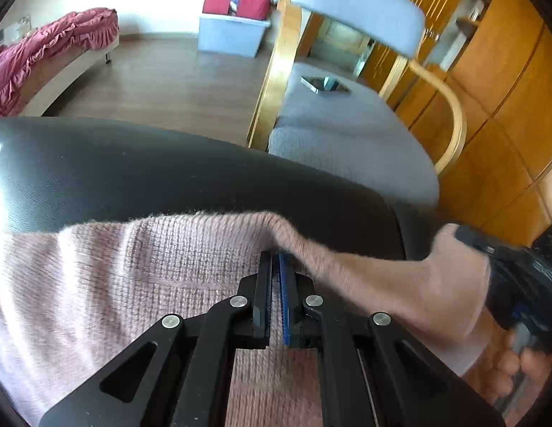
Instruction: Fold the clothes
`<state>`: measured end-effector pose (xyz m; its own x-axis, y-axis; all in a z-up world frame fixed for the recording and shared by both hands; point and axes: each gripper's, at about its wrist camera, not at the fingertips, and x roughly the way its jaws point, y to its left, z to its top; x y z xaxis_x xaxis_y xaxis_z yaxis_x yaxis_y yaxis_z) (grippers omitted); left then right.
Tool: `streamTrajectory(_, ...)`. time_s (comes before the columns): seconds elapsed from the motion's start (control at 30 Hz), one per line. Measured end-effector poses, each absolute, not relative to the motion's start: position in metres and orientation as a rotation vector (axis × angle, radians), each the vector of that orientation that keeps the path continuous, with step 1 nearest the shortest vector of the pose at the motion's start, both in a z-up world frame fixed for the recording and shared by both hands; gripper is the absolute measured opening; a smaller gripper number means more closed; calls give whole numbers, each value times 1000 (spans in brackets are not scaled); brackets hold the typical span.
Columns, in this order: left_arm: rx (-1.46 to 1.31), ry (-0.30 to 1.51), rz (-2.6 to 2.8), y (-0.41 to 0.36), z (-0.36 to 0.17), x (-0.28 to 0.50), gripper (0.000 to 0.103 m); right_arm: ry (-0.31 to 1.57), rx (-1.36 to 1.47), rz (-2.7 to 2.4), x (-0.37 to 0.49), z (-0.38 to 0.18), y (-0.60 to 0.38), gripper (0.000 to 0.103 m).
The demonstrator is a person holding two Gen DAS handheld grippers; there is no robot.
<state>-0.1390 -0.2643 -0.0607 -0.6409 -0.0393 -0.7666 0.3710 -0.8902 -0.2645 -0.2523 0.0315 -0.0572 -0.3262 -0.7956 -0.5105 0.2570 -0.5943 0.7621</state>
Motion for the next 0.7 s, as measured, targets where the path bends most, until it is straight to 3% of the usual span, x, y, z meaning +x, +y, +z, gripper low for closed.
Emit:
streamTrajectory(0.1,1123,482,-2615,-260,-63,-134,4,-734,1227,-2051,-268,-72,32,7)
streamTrajectory(0.23,1122,549,-2622,-267,-65,-136,5,-739,1192,-2098,-288,-78,35,8)
streamTrajectory(0.4,1115,560,-2627,-267,-67,-138,5,-636,1207,-2268,-298,-66,38,23)
streamTrajectory(0.5,1114,561,-2626,-266,-69,-141,5,-497,1133,-2419,-282,-46,41,23)
streamTrajectory(0.7,1079,476,-2567,-264,-63,-133,5,-34,1005,-2371,-220,-23,4,24)
